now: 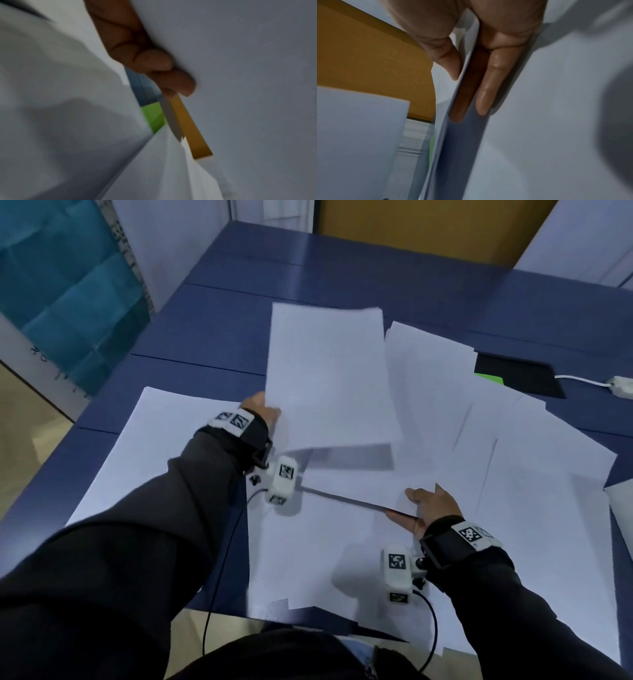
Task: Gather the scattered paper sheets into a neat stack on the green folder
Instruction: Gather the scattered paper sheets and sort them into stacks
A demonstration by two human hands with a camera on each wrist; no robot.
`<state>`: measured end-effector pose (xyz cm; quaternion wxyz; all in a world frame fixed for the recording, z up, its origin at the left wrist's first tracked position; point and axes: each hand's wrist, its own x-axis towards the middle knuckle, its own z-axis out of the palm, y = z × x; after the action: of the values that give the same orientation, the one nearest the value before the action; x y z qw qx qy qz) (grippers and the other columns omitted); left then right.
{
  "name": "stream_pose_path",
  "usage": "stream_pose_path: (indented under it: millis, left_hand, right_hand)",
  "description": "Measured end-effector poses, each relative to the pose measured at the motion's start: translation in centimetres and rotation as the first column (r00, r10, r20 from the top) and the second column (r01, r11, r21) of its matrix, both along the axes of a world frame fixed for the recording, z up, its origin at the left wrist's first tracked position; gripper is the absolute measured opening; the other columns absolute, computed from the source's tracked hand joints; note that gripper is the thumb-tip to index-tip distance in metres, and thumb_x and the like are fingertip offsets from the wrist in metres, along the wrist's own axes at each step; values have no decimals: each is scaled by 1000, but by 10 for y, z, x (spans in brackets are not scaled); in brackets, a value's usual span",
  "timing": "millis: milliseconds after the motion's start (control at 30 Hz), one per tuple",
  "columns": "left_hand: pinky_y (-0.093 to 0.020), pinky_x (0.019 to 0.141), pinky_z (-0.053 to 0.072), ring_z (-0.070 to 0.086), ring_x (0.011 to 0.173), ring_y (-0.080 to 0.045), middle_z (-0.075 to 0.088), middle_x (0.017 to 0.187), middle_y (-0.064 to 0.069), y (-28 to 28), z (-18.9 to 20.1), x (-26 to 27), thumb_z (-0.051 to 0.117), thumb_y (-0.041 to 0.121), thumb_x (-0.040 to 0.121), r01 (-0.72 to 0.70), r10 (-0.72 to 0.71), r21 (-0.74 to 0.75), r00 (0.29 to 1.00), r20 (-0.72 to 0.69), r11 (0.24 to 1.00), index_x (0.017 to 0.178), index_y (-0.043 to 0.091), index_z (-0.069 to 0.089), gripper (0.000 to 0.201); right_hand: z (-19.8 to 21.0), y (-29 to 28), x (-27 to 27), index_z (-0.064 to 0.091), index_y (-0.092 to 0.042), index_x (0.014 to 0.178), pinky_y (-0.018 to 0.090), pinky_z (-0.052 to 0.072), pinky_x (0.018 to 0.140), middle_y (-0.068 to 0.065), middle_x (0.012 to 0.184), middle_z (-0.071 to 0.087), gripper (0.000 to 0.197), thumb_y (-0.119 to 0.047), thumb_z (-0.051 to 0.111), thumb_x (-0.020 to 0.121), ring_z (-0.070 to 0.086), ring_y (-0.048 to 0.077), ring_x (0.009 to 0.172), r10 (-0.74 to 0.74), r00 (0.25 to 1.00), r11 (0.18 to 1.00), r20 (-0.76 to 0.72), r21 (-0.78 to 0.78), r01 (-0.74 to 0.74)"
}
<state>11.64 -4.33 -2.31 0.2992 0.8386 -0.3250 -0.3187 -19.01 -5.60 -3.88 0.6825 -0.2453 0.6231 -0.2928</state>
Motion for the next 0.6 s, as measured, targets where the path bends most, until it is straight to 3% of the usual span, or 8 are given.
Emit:
stream_pose_path:
  millis: [100,167,233,300,367,467,533,600]
  left_hand:
    - [-24,91,38,52,119,-29,52,133,-15,14,-21,-25,53,12,92,118,-114,111,992,-47,987,132,6,44,42]
    - [-29,96,39,49,122,-29,49,136,-14,20,-28,-38,53,12,90,172,-163,156,984,-70,973,137,11,38,49]
    - [-29,95,40,50,122,-29,49,136,-12,23,-32,-47,51,11,88,201,-191,166,979,-77,965,140,17,32,56]
    - [-29,95,39,50,121,-29,48,137,-11,23,-31,-54,50,11,87,234,-227,181,972,-60,955,144,19,26,62]
    - [-32,101,37,46,126,-29,41,143,-11,20,-27,-60,50,12,88,259,-259,218,965,-29,941,148,18,17,68]
    - [-32,104,34,42,130,-28,35,148,-11,11,-25,-68,48,13,92,274,-283,245,959,-2,930,149,16,11,68]
    - [-33,104,34,43,129,-28,37,147,-10,6,-24,-73,47,15,93,275,-292,268,956,27,924,149,17,11,67]
    - [-34,104,35,44,130,-29,38,147,-10,5,-24,-77,48,17,92,280,-301,276,953,39,920,149,17,12,67]
  right_hand:
    - [-2,5,1,30,-19,143,50,58,68,7,129,41,58,1,49,91,61,38,91,-28,1000,998,-14,50,29]
    - [-3,7,0,47,-16,125,46,58,63,8,124,47,38,-4,51,90,58,37,91,-34,997,996,-75,76,39]
    - [-4,6,-1,59,-10,99,35,50,50,12,98,57,12,-14,56,88,55,28,74,-14,987,996,-159,81,28]
    - [-2,8,-1,62,-7,92,34,50,61,8,76,56,21,-28,60,88,52,25,60,-32,986,997,-166,62,42]
    - [-2,7,0,62,-10,109,44,55,75,7,86,61,38,-38,65,84,60,27,71,-6,991,998,-133,61,15]
    - [4,9,2,52,-11,122,47,58,58,10,124,54,42,-23,68,85,59,35,99,103,979,994,-178,56,-95]
    - [7,10,2,54,-7,106,52,57,68,9,117,57,20,-9,62,88,55,32,97,133,973,991,-188,29,-130]
    - [6,10,-1,49,-13,99,58,50,85,2,94,55,15,-4,57,90,52,27,91,116,973,993,-200,2,-118]
